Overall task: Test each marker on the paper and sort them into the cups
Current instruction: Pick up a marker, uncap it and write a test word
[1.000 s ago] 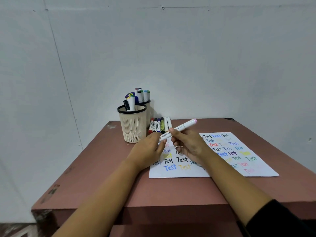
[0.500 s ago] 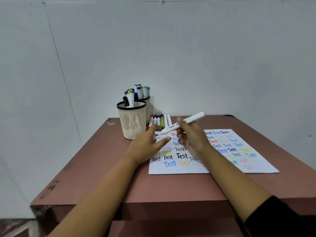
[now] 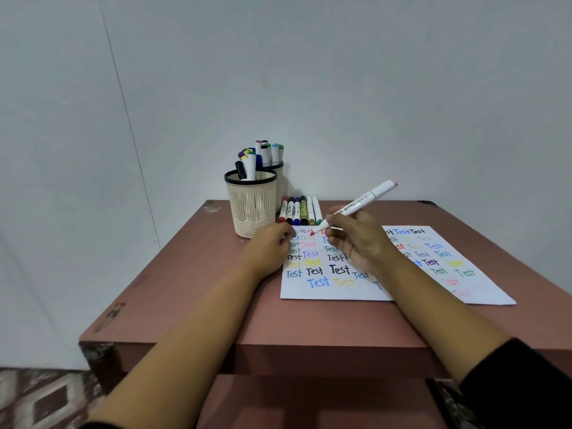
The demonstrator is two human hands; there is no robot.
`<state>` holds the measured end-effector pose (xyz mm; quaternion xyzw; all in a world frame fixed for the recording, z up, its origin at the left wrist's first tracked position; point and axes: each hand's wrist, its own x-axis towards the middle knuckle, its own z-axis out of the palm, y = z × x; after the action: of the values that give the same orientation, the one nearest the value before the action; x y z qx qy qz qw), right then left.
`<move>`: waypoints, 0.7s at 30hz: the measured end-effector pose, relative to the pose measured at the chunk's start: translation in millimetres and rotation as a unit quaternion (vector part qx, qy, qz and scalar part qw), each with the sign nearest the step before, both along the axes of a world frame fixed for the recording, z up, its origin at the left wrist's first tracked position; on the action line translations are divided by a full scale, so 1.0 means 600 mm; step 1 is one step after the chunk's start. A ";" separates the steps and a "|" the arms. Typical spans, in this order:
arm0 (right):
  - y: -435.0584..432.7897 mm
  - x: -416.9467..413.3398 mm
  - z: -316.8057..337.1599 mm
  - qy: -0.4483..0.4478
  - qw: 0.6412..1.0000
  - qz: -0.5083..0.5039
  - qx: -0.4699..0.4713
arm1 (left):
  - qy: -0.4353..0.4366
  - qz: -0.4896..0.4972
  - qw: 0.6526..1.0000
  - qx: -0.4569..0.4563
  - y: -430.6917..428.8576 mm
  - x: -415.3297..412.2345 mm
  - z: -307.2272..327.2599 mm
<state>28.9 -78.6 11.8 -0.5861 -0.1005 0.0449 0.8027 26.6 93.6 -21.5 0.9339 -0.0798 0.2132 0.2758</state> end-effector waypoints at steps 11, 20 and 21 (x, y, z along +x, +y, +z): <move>0.049 -0.059 -0.035 -0.068 0.987 -0.002 -0.147 | 0.035 -0.025 0.997 0.058 0.000 -0.005 0.001; 0.061 -0.070 -0.041 -0.097 0.976 -0.023 -0.192 | 0.050 -0.016 0.998 0.042 0.000 -0.002 0.000; 0.060 -0.070 -0.042 -0.097 0.976 -0.022 -0.191 | 0.050 -0.016 0.998 0.043 0.000 -0.002 0.000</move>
<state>-13.1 -42.4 -13.2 -0.7323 -0.1551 -0.0114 0.6630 25.4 93.4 -21.4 0.9530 -0.0896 0.1583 0.2422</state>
